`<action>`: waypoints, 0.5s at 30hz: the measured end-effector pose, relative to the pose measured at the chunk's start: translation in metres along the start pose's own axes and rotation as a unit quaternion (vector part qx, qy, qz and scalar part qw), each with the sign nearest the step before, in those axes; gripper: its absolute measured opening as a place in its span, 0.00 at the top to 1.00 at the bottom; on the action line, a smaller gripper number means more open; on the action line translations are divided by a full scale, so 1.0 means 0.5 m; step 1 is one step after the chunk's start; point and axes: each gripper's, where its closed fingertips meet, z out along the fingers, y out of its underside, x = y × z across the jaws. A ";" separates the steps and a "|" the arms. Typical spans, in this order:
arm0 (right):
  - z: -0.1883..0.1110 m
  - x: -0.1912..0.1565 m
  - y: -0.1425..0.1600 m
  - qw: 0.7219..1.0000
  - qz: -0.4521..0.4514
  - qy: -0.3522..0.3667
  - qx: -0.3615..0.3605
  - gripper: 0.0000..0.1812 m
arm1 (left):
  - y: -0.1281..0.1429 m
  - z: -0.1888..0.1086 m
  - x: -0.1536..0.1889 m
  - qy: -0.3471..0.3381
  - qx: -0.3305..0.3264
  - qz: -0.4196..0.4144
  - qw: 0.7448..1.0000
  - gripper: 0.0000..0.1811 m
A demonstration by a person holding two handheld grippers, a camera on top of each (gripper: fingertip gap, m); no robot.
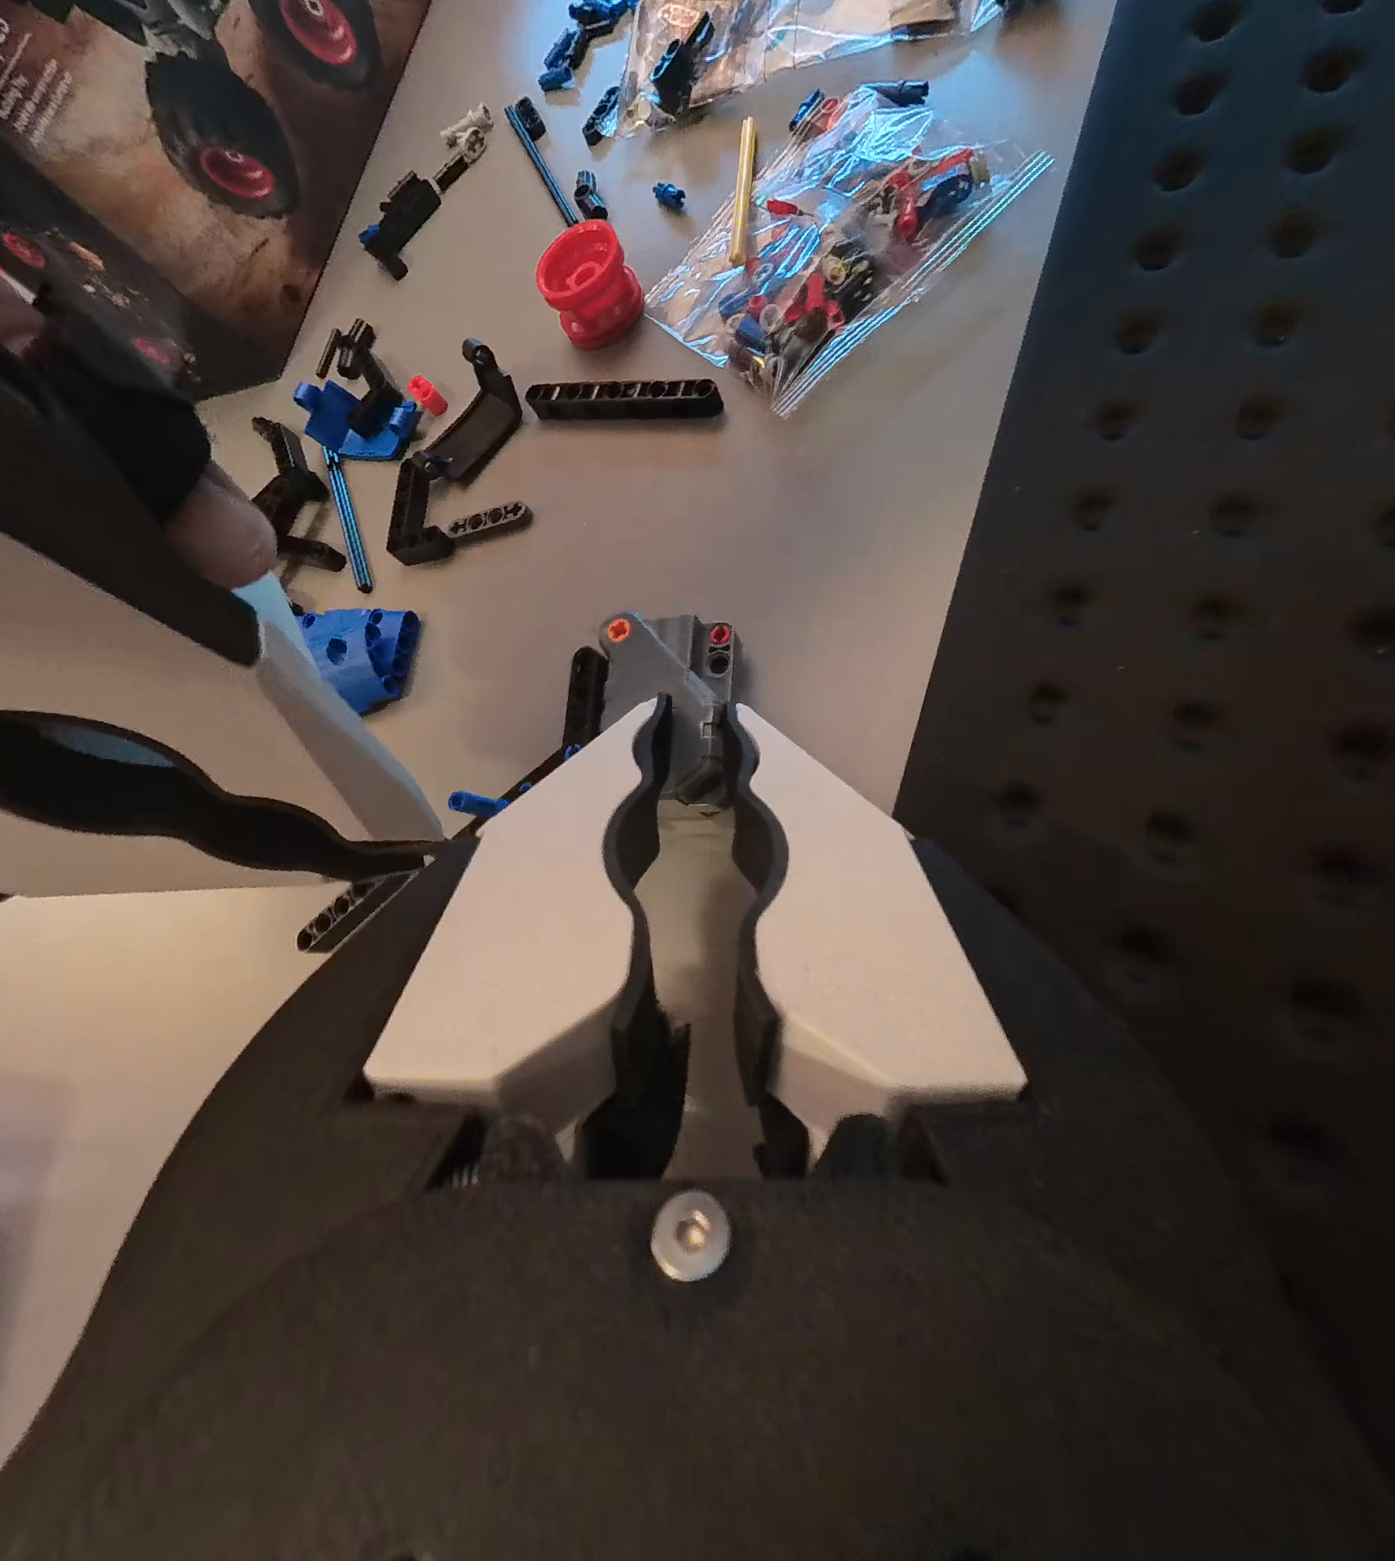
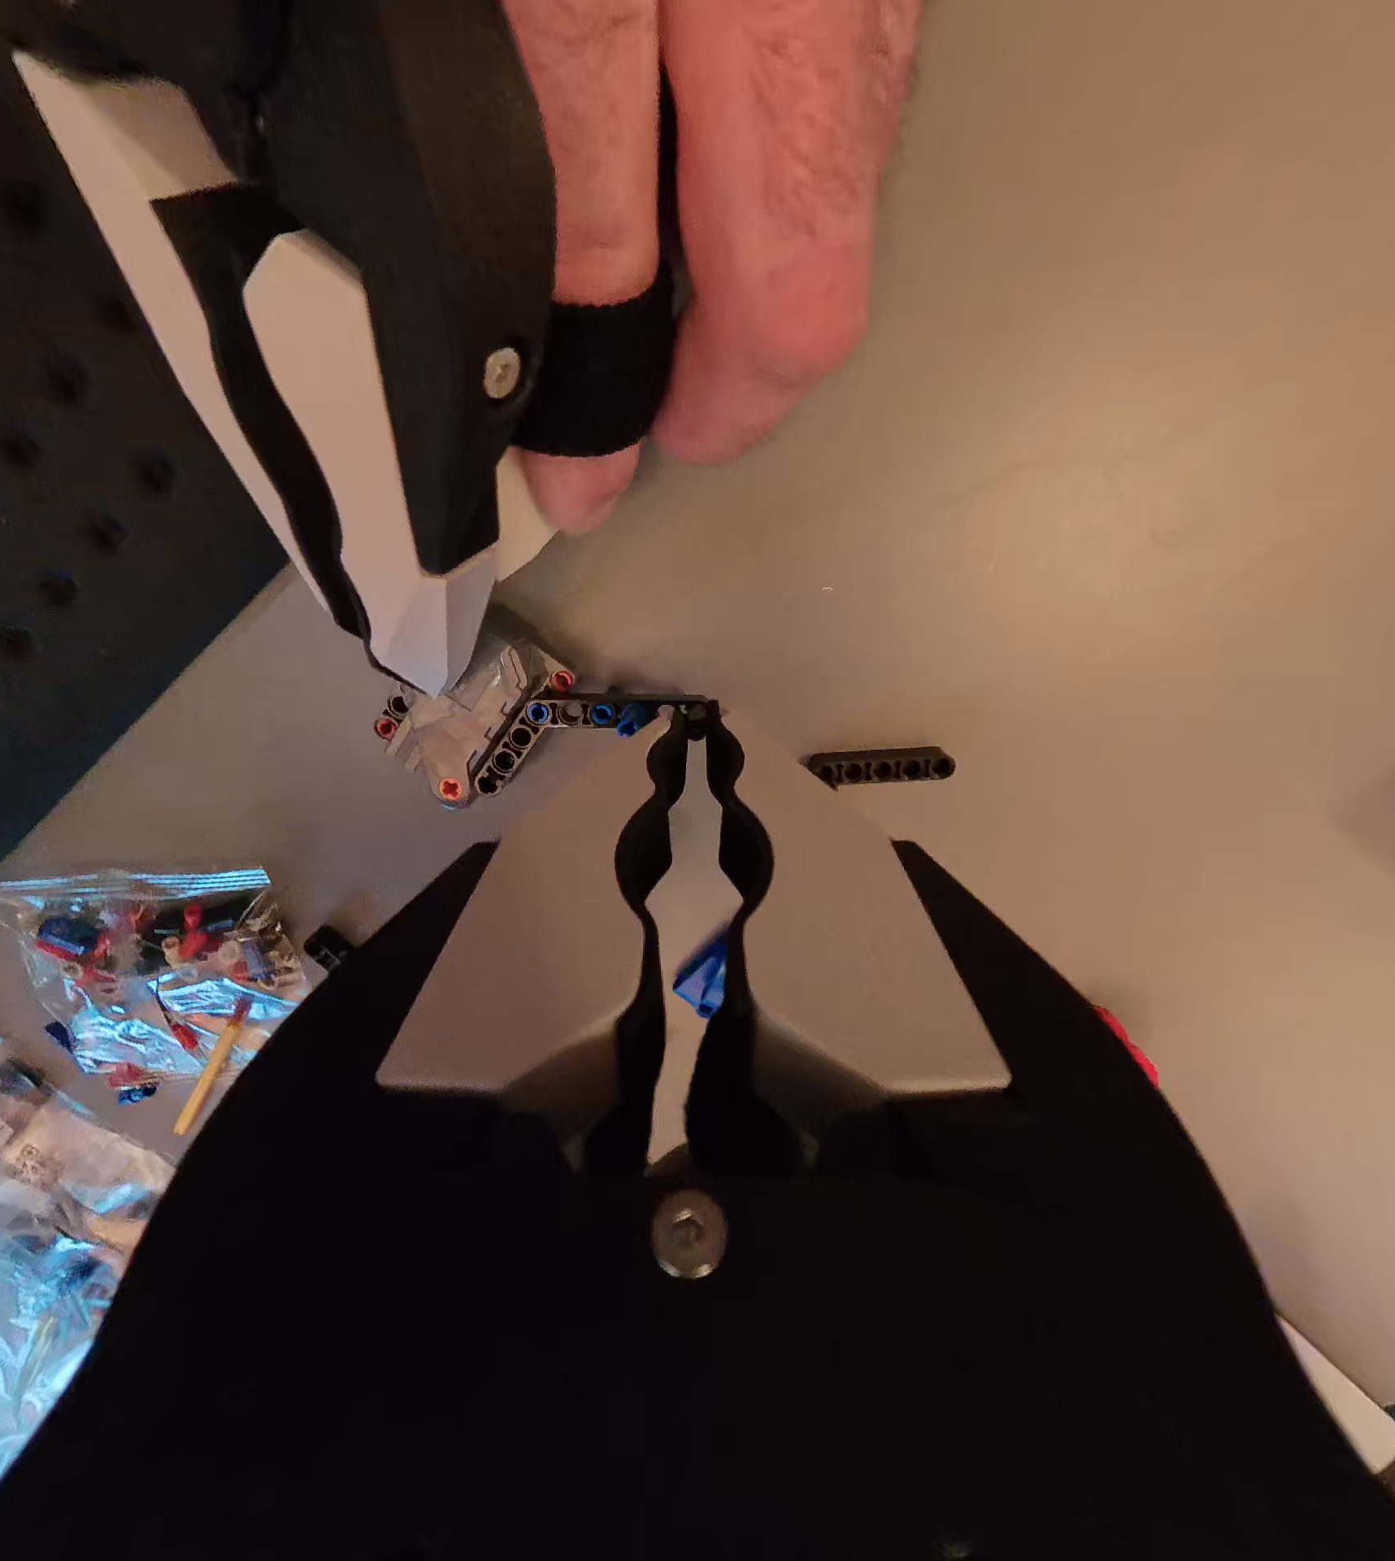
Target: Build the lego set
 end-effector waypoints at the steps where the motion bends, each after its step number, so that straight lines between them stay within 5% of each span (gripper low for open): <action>1: 0.000 0.000 0.002 1.000 -0.004 -0.003 -0.001 0.99 | 0.000 0.000 0.000 0.004 0.002 0.001 1.000 0.95; 15: 0.004 -0.002 -0.001 1.000 -0.013 -0.020 0.018 0.99 | -0.003 0.003 0.000 0.023 0.019 -0.004 1.000 0.95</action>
